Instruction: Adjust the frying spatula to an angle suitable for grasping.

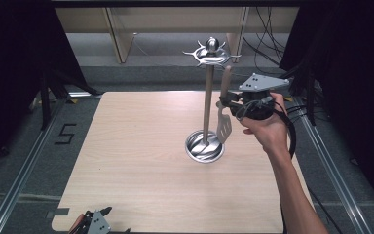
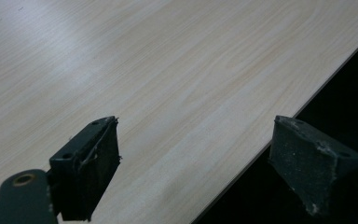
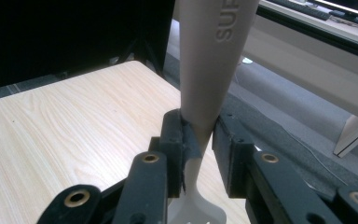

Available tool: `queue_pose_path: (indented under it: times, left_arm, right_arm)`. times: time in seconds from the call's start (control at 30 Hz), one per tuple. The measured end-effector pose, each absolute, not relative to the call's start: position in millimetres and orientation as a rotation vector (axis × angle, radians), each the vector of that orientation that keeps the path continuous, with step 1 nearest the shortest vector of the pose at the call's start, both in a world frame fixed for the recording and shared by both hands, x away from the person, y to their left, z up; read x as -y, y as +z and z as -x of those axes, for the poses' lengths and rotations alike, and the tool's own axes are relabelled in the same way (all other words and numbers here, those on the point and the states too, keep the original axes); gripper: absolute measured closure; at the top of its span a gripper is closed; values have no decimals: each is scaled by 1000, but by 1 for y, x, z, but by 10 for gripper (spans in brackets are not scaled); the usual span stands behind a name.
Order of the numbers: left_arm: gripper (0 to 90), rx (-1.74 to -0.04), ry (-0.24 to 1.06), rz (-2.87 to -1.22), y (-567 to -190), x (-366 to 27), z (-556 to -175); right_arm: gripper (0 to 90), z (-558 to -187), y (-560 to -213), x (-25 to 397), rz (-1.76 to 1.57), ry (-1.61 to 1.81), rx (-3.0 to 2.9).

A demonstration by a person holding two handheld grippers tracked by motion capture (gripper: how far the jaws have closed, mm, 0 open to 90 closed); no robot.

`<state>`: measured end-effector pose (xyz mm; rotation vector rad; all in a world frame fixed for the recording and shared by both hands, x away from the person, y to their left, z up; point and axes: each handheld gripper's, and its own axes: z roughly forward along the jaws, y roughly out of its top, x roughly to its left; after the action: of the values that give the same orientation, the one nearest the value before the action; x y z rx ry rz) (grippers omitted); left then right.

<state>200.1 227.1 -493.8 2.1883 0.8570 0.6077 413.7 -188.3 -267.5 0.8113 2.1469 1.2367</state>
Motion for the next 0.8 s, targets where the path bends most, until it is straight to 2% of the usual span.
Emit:
queue_pose_path:
  times: [0.8]
  left_arm:
    - [151,-860,605,-2189,-494,-227,-200]
  right_arm:
    - [741,-408,-277,191,-780,1353,-2092]
